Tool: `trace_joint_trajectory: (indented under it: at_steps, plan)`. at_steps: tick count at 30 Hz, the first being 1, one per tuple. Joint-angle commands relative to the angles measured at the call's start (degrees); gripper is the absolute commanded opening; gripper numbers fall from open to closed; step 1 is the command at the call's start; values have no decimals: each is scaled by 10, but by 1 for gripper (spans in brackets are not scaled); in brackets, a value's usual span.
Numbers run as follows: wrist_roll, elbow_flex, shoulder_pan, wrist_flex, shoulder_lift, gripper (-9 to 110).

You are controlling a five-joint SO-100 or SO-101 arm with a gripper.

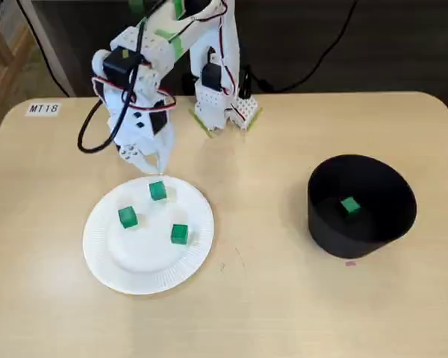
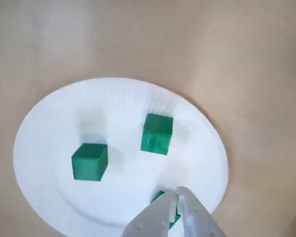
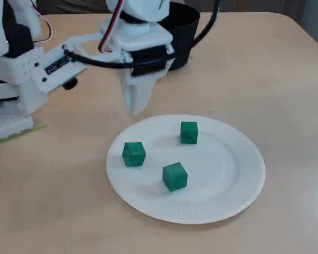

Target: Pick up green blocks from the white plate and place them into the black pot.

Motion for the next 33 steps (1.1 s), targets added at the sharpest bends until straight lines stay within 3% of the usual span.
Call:
trace_joint_trajectory:
  at_steps: [1,12,26,33]
  plan:
    - [-12,-34,0,5,-18,12]
    - [-72,-109,6,4,-127,32]
    - [-116,-175,6,-15,-206,34]
    - [-120,-224,15,-18,-250,26]
